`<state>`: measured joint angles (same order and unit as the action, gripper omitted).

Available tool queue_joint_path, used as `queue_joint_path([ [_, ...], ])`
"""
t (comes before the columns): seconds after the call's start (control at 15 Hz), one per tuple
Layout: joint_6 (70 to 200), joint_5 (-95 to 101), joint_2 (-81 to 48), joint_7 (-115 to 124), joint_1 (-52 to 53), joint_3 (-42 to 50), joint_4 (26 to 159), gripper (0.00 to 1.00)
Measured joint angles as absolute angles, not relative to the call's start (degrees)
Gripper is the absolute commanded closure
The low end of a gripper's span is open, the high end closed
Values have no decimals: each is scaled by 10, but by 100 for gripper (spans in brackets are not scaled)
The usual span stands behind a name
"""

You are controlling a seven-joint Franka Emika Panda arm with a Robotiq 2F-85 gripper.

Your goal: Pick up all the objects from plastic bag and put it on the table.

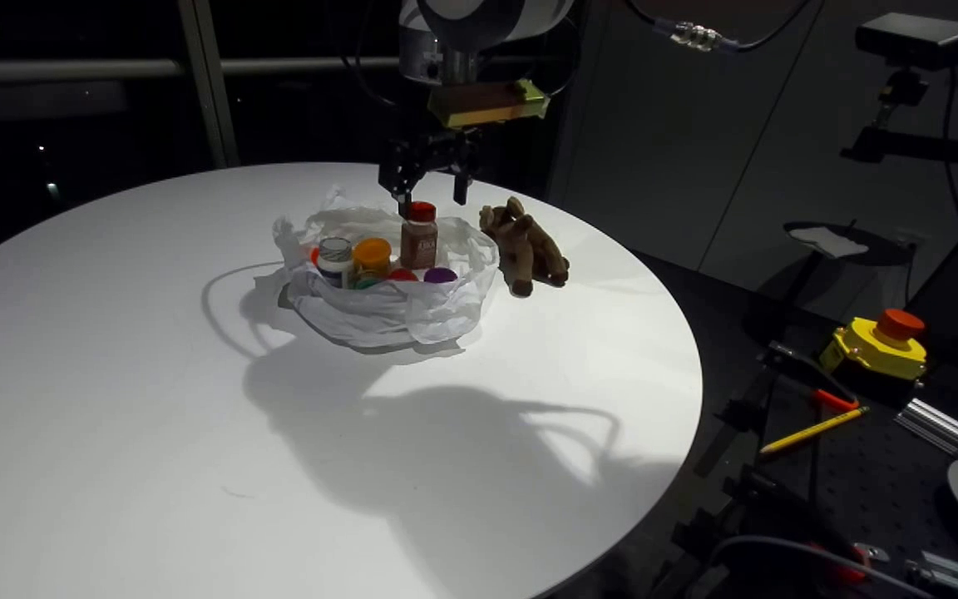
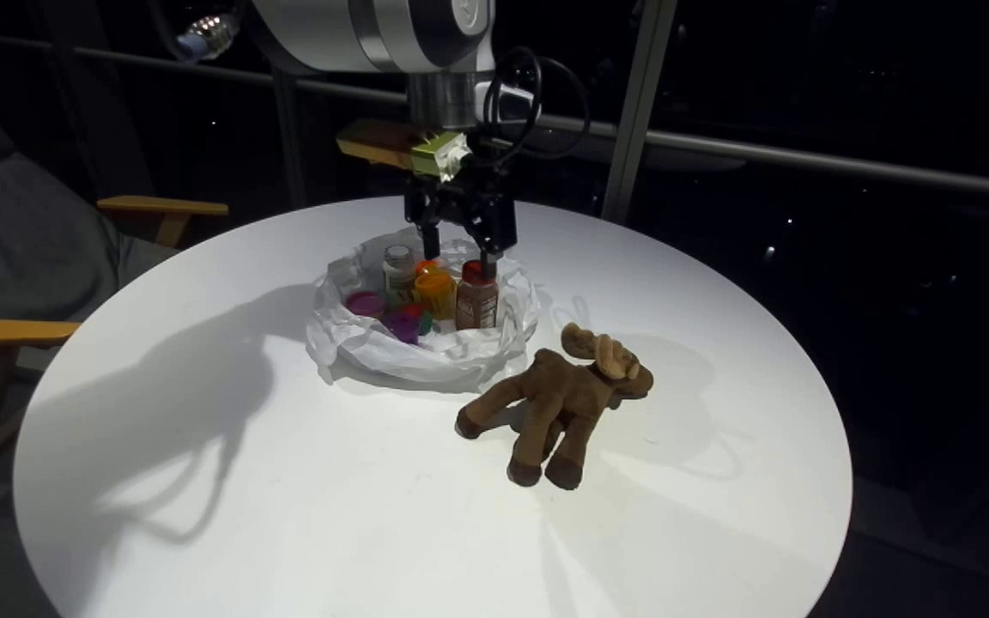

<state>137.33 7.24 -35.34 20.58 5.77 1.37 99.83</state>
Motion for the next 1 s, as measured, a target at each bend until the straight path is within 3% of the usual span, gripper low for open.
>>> queue_joint_path([
  [0.4,1343,51,-391,185,47,15,944,1],
  [0.47,1339,49,-398,183,46,15,934,26],
  [0.6,1332,48,-414,181,44,16,916,32],
  [1.0,1321,47,-432,174,42,16,885,76],
])
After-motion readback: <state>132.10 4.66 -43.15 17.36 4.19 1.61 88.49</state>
